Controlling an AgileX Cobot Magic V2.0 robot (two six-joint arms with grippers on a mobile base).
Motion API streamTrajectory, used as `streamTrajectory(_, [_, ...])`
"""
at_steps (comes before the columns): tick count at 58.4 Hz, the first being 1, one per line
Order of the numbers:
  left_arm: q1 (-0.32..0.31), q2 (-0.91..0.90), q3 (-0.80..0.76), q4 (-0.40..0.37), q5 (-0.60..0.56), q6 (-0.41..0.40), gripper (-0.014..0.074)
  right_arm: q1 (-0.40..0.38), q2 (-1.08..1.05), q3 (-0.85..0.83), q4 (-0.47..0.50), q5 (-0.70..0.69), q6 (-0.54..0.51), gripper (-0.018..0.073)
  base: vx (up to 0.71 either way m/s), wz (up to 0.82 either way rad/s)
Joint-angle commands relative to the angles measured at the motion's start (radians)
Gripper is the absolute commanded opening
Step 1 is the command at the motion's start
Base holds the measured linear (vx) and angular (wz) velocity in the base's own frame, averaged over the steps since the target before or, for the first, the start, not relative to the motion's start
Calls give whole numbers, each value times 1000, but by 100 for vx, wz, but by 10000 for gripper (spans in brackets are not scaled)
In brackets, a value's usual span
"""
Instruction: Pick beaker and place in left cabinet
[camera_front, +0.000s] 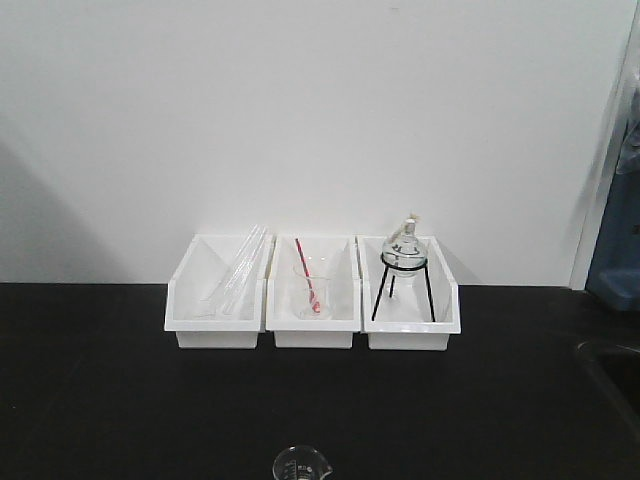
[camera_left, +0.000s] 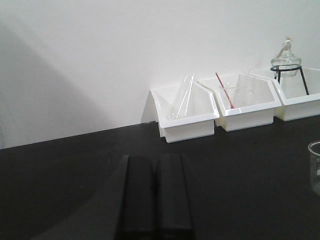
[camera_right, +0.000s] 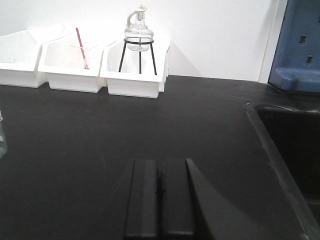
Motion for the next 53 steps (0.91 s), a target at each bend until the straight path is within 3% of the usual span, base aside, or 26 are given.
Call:
streamTrajectory(1, [-1, -19, 16, -3, -75, -3, 1, -4, -14, 7, -8, -80, -5, -9, 0, 0])
streamTrajectory(53, [-1, -19, 16, -3, -75, -3, 1, -4, -14, 7, -12, -110, -8, -9, 0, 0])
